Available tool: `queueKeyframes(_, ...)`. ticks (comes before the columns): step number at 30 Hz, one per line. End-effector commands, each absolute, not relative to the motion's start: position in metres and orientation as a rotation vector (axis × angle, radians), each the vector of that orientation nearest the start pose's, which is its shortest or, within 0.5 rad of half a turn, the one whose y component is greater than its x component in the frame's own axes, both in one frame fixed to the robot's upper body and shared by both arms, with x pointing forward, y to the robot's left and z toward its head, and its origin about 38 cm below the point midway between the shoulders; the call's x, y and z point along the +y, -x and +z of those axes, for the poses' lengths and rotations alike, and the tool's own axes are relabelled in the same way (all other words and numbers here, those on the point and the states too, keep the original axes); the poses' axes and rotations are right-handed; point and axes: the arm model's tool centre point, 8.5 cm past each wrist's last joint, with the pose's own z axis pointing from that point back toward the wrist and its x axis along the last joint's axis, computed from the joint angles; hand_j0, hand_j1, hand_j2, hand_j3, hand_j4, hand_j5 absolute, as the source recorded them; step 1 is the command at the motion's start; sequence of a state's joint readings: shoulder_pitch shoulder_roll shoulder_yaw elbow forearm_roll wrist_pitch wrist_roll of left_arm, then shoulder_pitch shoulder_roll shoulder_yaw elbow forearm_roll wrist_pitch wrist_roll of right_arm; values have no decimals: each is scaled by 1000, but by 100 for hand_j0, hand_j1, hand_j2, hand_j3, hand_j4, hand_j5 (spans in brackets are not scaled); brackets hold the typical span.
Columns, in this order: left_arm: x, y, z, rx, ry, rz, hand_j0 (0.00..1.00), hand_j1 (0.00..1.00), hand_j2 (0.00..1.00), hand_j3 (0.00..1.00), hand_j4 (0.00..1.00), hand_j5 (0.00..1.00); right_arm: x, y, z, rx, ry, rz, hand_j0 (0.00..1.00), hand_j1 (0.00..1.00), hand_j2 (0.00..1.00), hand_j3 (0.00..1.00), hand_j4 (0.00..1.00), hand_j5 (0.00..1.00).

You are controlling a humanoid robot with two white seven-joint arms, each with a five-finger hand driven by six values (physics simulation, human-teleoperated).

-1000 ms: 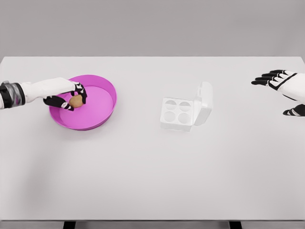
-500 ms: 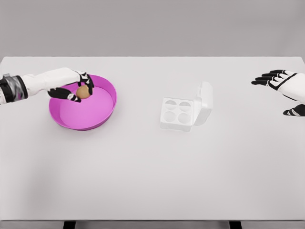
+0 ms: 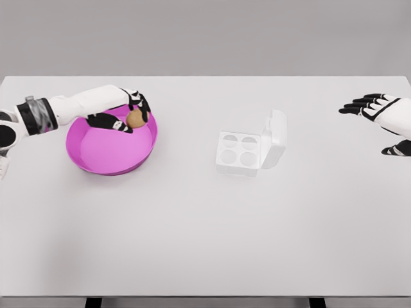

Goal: Pack egg into the box and close the box lid

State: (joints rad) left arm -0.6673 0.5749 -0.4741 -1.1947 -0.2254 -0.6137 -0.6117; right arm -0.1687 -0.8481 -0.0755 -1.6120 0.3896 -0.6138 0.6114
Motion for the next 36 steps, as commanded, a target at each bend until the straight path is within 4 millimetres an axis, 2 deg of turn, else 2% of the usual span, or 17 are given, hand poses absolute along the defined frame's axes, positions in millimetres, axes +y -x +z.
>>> queueKeyframes(1,273,-477,206,-1636,-163,-1734,45,45,45,45,45,45,-410,-370,249,-1423,645,1810,100,100,100,100,100,100)
queueKeyframes(20,220,-468,205,-1756,-51,-1733,45,45,45,45,45,45,-409,-369,248,-1426,643,1813,100,100,100,100,100,100)
queueKeyframes(29,189,-466,201,-1804,13,-1720,45,45,45,45,45,45,-408,-369,248,-1427,643,1815,100,100,100,100,100,100)
queueKeyframes(36,158,-464,198,-1851,75,-1705,45,45,45,45,45,45,-408,-369,248,-1429,642,1813,100,100,100,100,100,100)
